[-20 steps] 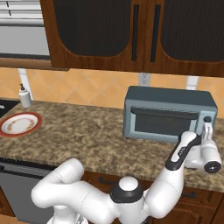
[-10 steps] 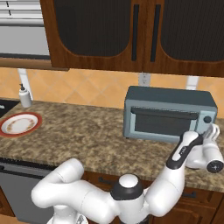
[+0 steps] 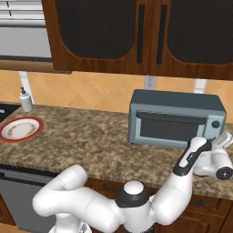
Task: Pick up the kebab skewer and baguette bread, and place them inside the toaster oven. Close the toaster oven door and start by setting the timer.
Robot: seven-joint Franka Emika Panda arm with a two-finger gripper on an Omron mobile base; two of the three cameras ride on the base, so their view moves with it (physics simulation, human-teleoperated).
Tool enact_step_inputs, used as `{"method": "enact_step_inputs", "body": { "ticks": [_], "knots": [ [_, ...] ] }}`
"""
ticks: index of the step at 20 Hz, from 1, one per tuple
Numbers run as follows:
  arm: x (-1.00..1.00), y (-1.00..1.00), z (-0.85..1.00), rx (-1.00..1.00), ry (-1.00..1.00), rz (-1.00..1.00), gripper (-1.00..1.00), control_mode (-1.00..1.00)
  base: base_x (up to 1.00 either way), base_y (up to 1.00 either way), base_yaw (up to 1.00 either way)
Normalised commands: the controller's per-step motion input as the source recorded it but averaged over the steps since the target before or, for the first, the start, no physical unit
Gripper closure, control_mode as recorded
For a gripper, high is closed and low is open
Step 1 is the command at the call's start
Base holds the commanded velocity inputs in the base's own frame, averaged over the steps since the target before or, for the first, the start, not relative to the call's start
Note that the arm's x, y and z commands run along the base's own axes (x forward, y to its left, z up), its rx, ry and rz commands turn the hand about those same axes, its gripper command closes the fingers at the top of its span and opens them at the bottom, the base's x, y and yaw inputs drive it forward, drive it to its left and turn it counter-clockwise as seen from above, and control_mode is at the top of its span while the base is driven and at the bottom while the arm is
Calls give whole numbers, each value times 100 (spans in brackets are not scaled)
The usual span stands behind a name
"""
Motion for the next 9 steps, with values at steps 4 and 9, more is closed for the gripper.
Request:
{"method": "enact_step_inputs", "body": {
  "ticks": [4, 9],
  "knots": [
    [27, 23, 5, 41, 0, -9, 100, -100, 0, 0, 0],
    [10, 37, 1, 44, 0, -12, 100, -100, 0, 0, 0]
  ]
}}
